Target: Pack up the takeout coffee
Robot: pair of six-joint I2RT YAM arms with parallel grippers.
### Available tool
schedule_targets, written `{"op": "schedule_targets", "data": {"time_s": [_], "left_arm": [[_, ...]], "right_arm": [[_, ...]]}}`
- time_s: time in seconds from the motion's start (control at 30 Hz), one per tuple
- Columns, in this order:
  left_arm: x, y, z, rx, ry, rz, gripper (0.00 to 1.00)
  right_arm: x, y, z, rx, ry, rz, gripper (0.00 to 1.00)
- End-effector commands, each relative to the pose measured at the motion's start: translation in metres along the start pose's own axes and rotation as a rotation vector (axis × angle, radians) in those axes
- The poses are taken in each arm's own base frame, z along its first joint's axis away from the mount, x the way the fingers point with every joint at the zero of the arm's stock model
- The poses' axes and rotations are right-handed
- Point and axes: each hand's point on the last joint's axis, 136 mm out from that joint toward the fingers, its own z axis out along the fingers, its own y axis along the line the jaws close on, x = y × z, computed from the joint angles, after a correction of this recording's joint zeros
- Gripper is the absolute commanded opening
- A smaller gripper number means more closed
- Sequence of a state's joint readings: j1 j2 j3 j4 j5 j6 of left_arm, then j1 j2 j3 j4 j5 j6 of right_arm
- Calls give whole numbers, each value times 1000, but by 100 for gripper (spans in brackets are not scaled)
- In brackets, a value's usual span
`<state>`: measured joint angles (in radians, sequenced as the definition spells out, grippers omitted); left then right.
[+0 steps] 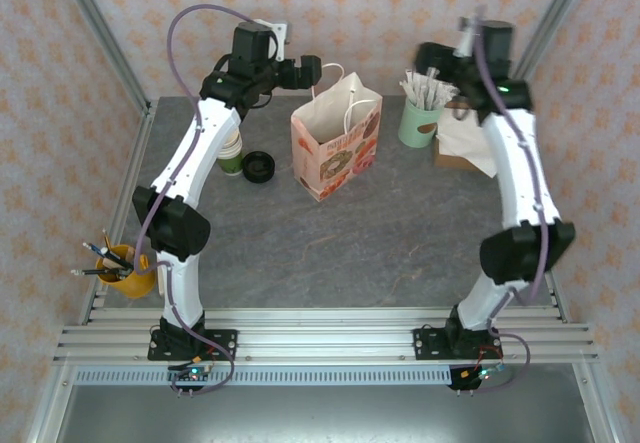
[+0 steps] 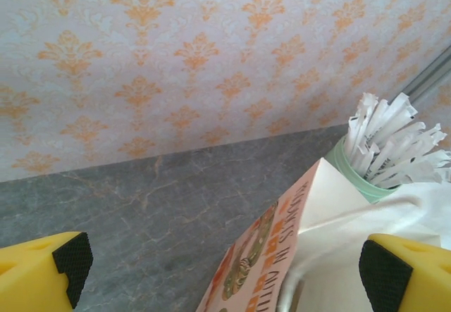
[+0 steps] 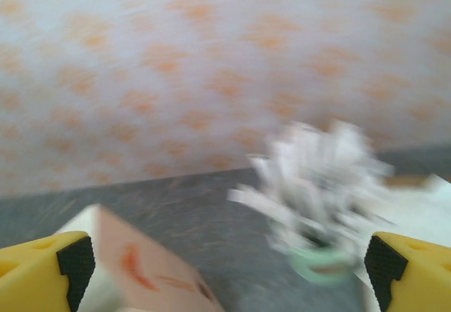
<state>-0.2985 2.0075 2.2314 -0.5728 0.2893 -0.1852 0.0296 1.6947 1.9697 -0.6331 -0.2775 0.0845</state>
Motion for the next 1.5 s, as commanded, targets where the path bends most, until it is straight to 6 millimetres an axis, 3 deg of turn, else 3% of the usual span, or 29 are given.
{"op": "schedule_targets", "data": {"time_s": [0.0, 0.07, 0.17, 0.27, 0.47, 0.63, 0.77, 1.07, 1.17, 1.23, 1.37, 1.47], "left_arm": [[-29, 11, -32, -80, -100, -34, 100], [-24, 22, -32, -136, -104, -74, 100], [-28, 50, -59, -302, -175, -172, 100], [-21, 73, -76, -428, -210, -228, 100], [-15, 85, -84, -478, -198, -225, 100], [-23, 91, -87, -525, -217, -199, 100], [-26, 93, -86, -543, -202, -178, 100], [-39, 87, -86, -519, -216, -180, 100], [-40, 86, -86, -517, -210, -189, 100], [-40, 86, -88, -516, -212, -194, 100], [-40, 86, -90, -518, -211, -200, 100], [-37, 86, -89, -516, -205, -210, 100]], "right_arm": [[65, -84, -5, 233, 204, 355, 100], [98, -125, -6, 340, 297, 506, 100], [145, -168, 0, 432, 394, 789, 100], [174, -189, 12, 482, 404, 979, 100], [216, -231, 40, 621, 336, 1128, 100], [213, -254, 86, 539, 151, 1178, 100], [213, -267, 111, 494, 40, 1248, 100], [234, -281, 130, 515, 1, 1245, 100], [236, -283, 132, 505, -5, 1243, 95], [232, -282, 131, 504, -11, 1218, 87], [227, -282, 120, 528, -18, 1185, 54], [216, -277, 112, 520, -33, 1151, 41]]}}
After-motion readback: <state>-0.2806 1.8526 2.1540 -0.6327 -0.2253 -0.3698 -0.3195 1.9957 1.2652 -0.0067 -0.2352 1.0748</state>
